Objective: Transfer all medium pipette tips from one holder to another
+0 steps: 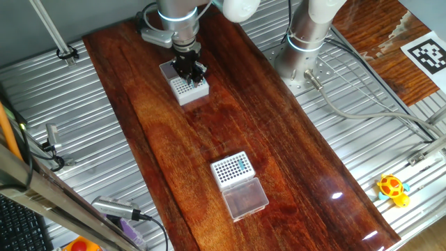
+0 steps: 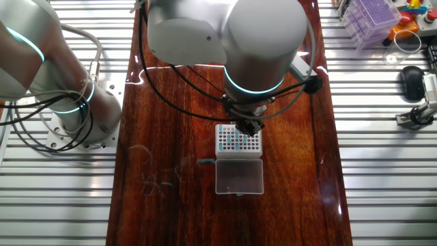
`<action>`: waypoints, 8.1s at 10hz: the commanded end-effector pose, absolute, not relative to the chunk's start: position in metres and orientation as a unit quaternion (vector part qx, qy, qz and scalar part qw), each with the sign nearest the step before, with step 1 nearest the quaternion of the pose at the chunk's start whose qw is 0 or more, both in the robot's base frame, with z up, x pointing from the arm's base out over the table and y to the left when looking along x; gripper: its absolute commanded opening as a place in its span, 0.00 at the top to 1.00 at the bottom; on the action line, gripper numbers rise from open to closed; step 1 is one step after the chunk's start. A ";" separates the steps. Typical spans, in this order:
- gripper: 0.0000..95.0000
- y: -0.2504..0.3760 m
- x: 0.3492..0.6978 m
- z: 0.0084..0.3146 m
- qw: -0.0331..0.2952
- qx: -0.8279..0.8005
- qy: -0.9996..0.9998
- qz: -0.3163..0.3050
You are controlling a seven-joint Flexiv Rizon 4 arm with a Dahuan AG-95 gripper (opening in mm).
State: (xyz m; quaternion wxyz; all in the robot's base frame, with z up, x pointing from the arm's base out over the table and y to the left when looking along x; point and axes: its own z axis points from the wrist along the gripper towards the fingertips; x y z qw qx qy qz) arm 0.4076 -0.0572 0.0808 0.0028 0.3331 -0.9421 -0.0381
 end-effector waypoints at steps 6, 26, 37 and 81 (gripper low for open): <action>1.00 -0.056 0.408 0.078 0.002 0.341 -0.940 -0.030; 1.00 0.075 0.427 0.143 0.008 0.223 -0.974 -0.028; 1.00 0.108 0.419 0.143 0.019 0.305 -0.952 -0.020; 0.80 0.229 0.418 0.109 -0.003 0.201 -0.978 -0.062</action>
